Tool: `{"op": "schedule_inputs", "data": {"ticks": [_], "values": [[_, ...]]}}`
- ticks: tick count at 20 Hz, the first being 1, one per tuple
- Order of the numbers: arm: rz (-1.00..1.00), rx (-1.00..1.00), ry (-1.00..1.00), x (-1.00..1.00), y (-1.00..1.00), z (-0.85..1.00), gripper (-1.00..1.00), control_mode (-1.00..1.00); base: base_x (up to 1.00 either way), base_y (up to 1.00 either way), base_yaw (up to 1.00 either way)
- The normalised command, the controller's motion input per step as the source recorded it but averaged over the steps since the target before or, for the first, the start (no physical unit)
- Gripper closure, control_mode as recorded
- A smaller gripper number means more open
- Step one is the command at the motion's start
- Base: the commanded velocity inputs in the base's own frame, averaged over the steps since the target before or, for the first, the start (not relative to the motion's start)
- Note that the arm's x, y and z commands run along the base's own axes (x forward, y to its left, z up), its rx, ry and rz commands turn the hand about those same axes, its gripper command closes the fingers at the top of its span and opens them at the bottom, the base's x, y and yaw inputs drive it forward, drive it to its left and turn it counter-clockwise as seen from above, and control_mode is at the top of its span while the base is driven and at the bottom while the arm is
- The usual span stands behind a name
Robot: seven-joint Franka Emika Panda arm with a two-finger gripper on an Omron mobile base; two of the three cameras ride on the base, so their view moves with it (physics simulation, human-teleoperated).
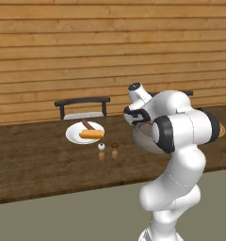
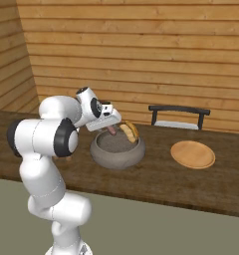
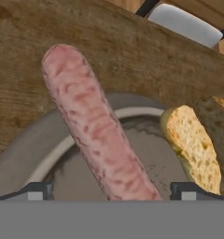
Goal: Place one bun and one sausage from the bowl on each plate.
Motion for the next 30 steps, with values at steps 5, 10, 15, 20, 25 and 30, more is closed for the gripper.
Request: {"op": "schedule_inputs", "data": {"ticks": [5, 10, 15, 20, 25, 30], "values": [[0.00, 0.00, 0.00, 0.01, -0.04, -0.14, -1.00, -1.00, 0.00, 0.00, 0.00], [0.00, 0.00, -0.01, -0.05, -0.12, 0.00, -1.00, -1.00, 0.00, 0.00, 0.00], [0.01, 0.03, -0.09, 0.00, -0.06, -0.06, -1.00, -1.00, 0.00, 0.00, 0.00], [0.00, 0.00, -0.03, 0.00, 0.00, -0.14, -1.00, -1.00, 0.00, 0.00, 0.00], [0.00, 0.02, 0.00, -0.16, -0.04, -0.03, -1.00, -1.00, 0.00, 0.00, 0.00], [0.00, 0.01, -0.05, -0.23, -0.07, 0.00, -1.00, -1.00, 0.00, 0.00, 0.00]]}}
